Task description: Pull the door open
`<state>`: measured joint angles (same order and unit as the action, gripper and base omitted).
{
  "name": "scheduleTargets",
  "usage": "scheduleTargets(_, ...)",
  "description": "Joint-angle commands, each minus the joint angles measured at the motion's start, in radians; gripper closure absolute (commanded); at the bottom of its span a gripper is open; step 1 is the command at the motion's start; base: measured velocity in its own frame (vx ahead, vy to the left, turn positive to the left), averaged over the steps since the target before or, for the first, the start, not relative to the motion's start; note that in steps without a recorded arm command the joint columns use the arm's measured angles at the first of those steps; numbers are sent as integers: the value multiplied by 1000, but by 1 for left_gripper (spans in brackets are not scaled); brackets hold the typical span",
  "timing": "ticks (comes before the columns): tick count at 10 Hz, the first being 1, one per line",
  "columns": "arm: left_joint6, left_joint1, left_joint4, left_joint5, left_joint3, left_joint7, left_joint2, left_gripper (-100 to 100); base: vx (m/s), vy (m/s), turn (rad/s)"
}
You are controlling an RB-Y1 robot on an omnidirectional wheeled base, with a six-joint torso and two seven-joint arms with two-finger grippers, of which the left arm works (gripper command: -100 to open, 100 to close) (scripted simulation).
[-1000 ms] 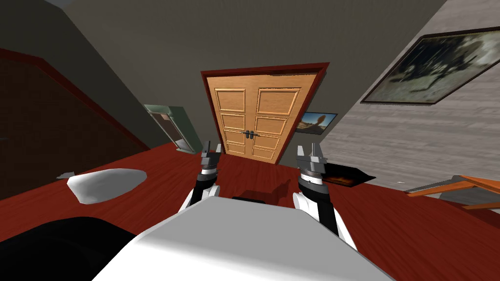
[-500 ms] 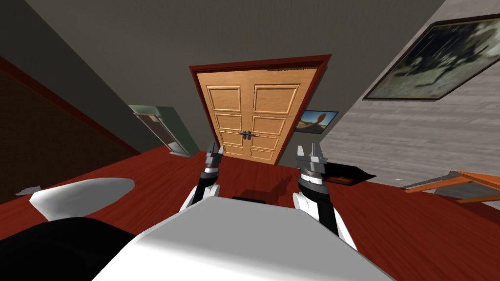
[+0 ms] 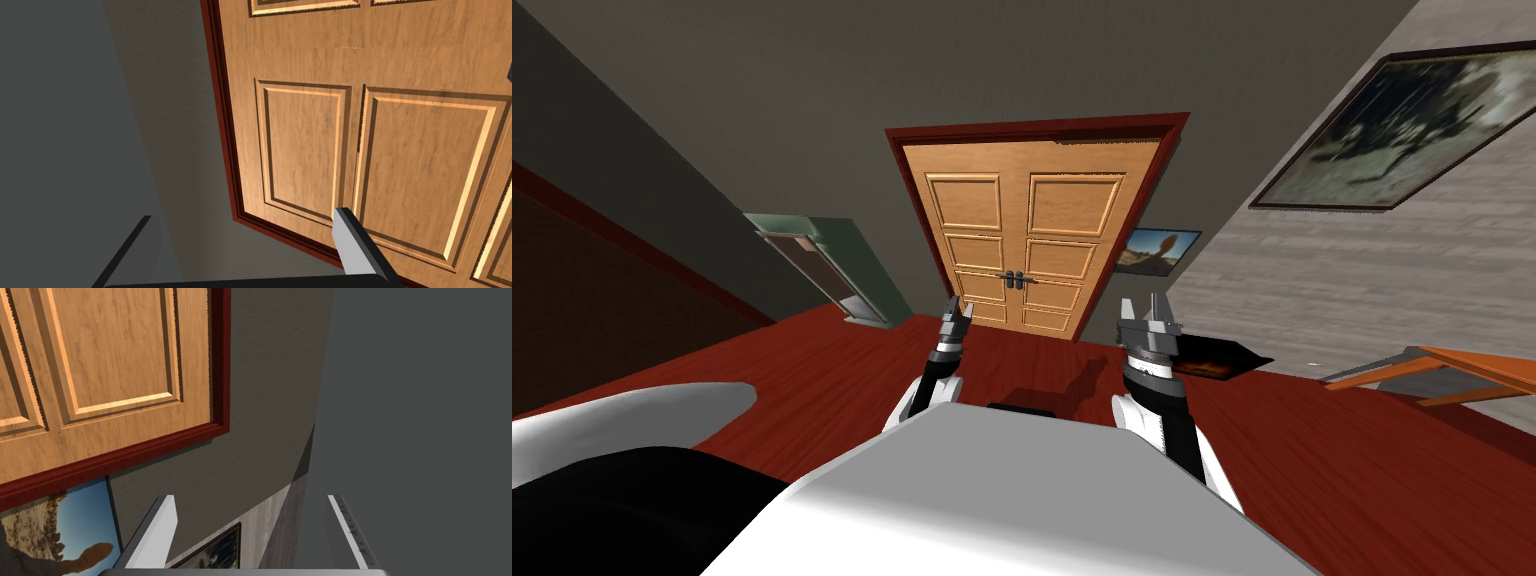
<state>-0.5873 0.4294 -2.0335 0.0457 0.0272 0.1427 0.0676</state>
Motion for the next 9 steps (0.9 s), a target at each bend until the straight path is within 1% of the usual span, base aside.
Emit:
scheduleTargets(1, 6, -19, 39, -5, -5, 4, 11, -100, 111, 15, -49)
scheduleTargets(9, 48, -103, 215, -34, -37, 31, 77, -100, 98, 4, -60)
